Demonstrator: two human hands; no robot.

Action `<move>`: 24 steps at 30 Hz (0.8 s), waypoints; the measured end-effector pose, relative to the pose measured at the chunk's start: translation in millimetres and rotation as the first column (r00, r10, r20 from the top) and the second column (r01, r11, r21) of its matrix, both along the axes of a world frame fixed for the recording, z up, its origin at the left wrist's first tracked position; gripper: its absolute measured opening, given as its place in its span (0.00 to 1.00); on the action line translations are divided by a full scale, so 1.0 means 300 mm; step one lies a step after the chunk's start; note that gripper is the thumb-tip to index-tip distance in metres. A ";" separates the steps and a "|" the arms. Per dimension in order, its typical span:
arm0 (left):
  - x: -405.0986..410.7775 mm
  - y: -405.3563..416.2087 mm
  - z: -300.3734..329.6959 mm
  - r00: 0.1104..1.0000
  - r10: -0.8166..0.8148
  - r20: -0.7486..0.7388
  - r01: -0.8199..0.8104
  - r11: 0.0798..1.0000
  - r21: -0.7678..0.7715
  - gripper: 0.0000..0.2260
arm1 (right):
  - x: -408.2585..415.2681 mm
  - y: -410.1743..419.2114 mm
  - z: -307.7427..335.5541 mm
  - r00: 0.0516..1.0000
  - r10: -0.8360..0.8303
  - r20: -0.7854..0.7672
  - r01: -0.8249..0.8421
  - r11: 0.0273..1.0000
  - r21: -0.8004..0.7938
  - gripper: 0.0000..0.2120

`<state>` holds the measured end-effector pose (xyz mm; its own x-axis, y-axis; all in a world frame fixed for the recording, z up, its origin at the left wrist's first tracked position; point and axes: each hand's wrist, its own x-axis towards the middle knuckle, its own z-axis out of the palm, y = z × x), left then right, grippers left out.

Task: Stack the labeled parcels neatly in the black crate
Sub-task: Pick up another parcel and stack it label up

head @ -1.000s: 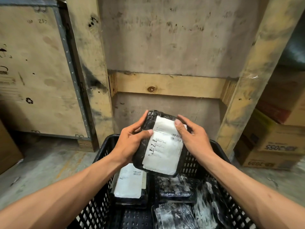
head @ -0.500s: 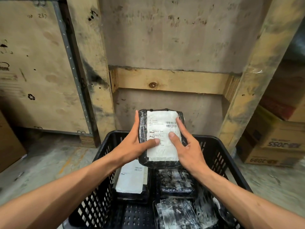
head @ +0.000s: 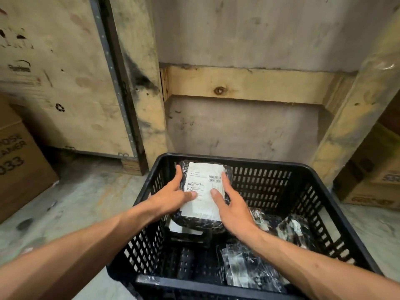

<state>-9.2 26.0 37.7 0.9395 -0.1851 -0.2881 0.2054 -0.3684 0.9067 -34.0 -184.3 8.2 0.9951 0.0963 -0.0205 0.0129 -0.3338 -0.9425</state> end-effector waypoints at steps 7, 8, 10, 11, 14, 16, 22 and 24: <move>0.042 0.016 -0.075 0.986 0.130 -0.106 -0.115 0.984 0.134 0.44 | 0.043 0.068 -0.070 0.989 0.058 -0.134 -0.069 0.995 -0.077 0.31; 0.052 0.015 -0.081 0.985 0.135 -0.107 -0.116 0.979 0.171 0.44 | 0.056 0.073 -0.079 0.987 0.063 -0.148 -0.077 0.993 -0.091 0.31; 0.063 0.010 -0.089 0.985 0.123 -0.119 -0.088 0.960 0.265 0.45 | 0.075 0.085 -0.108 0.981 0.075 -0.180 -0.099 0.987 -0.128 0.30; 0.068 0.007 -0.094 0.985 0.110 -0.133 -0.064 0.948 0.311 0.45 | 0.081 0.093 -0.127 0.976 0.079 -0.201 -0.113 0.979 -0.167 0.30; 0.079 0.002 -0.112 0.978 0.097 -0.187 -0.029 0.941 0.336 0.44 | 0.087 0.111 -0.176 0.962 0.085 -0.260 -0.156 0.951 -0.267 0.29; 0.086 0.005 -0.115 0.970 0.118 -0.214 -0.048 0.951 0.307 0.44 | 0.092 0.116 -0.191 0.957 0.104 -0.272 -0.182 0.943 -0.278 0.28; 0.083 0.003 -0.126 0.957 0.195 -0.215 -0.150 0.966 0.212 0.43 | 0.105 0.122 -0.193 0.946 0.130 -0.296 -0.222 0.927 -0.303 0.28; 0.076 0.003 -0.129 0.946 0.237 -0.219 -0.204 0.965 0.164 0.42 | 0.108 0.122 -0.191 0.942 0.148 -0.301 -0.241 0.924 -0.298 0.28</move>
